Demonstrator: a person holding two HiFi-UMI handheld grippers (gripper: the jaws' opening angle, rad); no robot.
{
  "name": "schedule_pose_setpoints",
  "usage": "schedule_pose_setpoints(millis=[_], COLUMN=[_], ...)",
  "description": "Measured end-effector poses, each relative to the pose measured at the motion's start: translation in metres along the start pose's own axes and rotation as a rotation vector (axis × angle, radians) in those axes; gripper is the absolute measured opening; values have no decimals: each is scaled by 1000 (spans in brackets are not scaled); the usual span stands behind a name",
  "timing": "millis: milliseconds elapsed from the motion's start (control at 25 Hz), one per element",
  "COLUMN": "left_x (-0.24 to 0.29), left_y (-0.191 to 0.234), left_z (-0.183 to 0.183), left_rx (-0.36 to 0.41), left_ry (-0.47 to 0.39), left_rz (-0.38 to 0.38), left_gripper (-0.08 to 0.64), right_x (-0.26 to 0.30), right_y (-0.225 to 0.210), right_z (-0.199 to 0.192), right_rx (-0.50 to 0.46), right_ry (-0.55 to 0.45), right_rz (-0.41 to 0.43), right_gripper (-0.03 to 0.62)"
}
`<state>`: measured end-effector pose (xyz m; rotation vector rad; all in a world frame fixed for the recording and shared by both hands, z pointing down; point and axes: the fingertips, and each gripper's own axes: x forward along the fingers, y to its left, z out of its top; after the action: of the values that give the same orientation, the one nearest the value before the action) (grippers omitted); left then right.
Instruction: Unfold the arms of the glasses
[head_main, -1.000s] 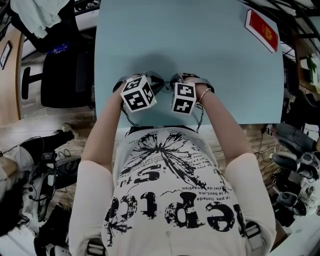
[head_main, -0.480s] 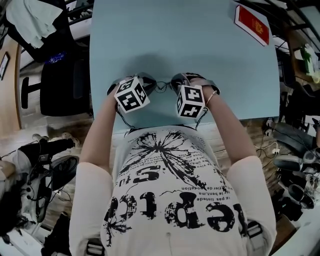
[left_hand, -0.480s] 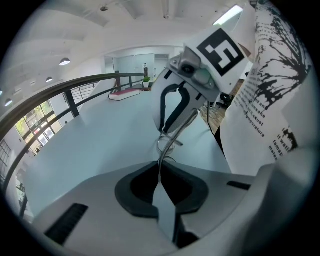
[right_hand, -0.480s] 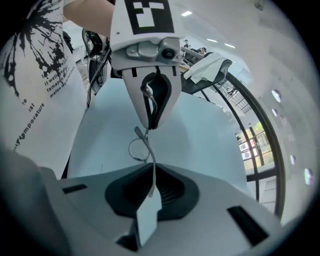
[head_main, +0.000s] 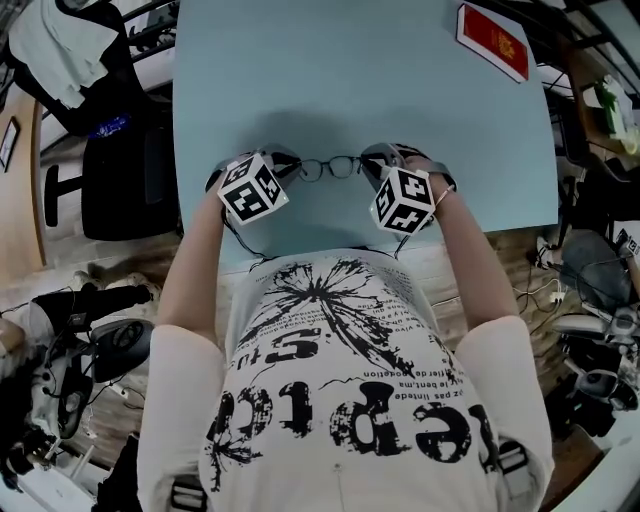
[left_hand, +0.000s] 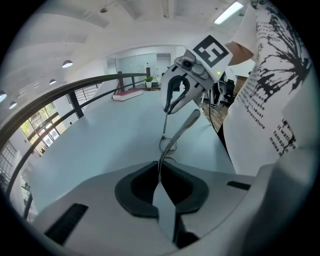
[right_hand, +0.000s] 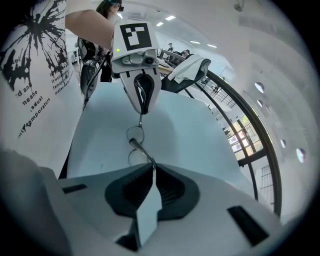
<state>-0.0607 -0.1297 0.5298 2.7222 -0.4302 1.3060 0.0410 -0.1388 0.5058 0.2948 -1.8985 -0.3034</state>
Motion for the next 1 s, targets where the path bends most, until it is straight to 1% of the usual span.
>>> schedule_pose_setpoints(millis=[200, 320, 520, 760, 800, 840, 920, 1000], left_x=[-2, 1, -2, -4, -4, -4, -5, -9], left_y=[5, 5, 8, 9, 8, 7, 6, 7], left_z=[-4, -5, -6, 2, 1, 0, -3, -5], left_rx=[-21, -43, -64, -103, -110, -116, -125, -129], left_ry=[-5, -18, -38, -65, -70, -76, -91, -107], left_rz=[25, 36, 55, 80, 79, 78, 85, 104], left_gripper=[29, 29, 29, 31, 38, 66, 147, 185], right_x=[-2, 0, 1, -1, 0, 2, 6, 8], right_y=[0, 2, 3, 1, 2, 3, 7, 9], right_z=[-11, -12, -7, -2, -1, -1, 1, 2], right_rx=[38, 44, 44, 50, 52, 56, 74, 105], right_ry=[-3, -13, -16, -35, -35, -34, -43, -59], right_rz=[-4, -5, -1, -16, -17, -14, -1, 6], right_gripper=[29, 29, 29, 34, 37, 46, 98, 153])
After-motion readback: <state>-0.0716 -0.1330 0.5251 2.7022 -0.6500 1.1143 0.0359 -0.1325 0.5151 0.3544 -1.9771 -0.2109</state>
